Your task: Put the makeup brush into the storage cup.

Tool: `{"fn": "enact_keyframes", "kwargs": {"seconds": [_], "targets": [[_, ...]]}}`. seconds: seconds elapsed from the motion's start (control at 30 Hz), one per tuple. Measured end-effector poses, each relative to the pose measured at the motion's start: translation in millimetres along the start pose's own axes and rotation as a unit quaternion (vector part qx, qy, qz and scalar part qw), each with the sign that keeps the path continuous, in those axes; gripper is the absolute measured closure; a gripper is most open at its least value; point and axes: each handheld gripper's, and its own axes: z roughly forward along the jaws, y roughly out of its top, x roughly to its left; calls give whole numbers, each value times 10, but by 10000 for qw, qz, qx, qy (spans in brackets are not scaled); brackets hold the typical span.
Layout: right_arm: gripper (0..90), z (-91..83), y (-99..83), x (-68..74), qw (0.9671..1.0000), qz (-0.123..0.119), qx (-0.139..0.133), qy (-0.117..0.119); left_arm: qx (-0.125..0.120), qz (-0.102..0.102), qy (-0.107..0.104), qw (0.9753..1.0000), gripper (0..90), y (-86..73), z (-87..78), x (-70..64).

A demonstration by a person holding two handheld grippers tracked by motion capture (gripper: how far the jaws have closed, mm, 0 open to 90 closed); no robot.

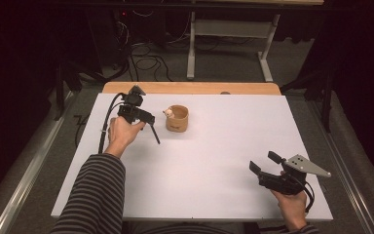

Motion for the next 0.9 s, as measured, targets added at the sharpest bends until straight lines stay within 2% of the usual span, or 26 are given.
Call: {"fn": "enact_keyframes", "kwargs": {"seconds": [0.2,0.37,0.8,0.9], "targets": [[191,3,0,1,10000,-12,10,6,237,-57,89,9997,296,3,67,10],[192,2,0,1,10000,-9,11,4,345,-19,141,9993,302,1,118,-14],[193,0,-1,0,10000,-3,12,6,394,-72,197,9990,316,4,235,-55],[193,1,-1,1,10000,-2,19,9,398,-29,229,9989,326,-2,267,-82]]}}
